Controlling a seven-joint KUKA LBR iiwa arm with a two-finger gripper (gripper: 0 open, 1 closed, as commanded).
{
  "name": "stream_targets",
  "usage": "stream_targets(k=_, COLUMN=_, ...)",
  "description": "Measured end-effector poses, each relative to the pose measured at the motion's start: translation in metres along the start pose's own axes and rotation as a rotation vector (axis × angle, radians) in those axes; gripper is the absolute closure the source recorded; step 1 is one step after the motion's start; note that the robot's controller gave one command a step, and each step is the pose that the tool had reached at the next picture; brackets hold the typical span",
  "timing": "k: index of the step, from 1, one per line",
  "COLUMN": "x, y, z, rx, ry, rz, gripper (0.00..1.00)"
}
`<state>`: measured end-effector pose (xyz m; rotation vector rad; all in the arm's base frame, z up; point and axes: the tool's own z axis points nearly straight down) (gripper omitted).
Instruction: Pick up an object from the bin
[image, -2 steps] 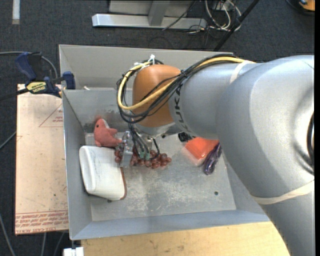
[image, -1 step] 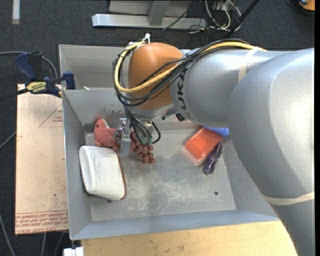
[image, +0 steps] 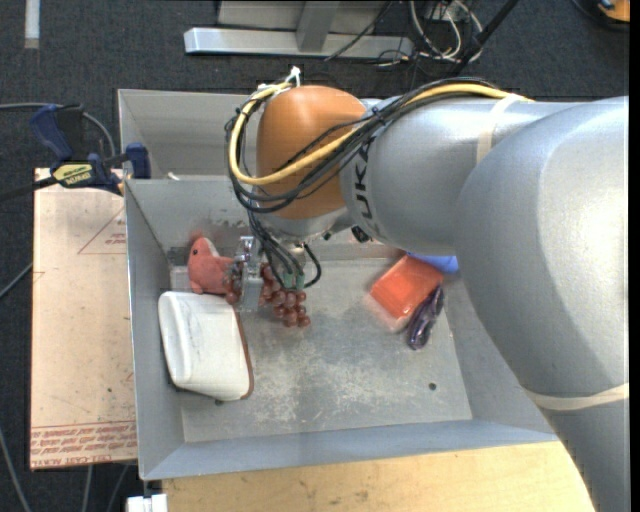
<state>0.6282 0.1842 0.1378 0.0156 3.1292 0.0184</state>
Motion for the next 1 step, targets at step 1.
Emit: stream_targets(k=1, x=-0.0033, y=-0.0108, z=-0.1100, rx=-0.001, ry=-0.003, rz=-0.045, gripper=1.00)
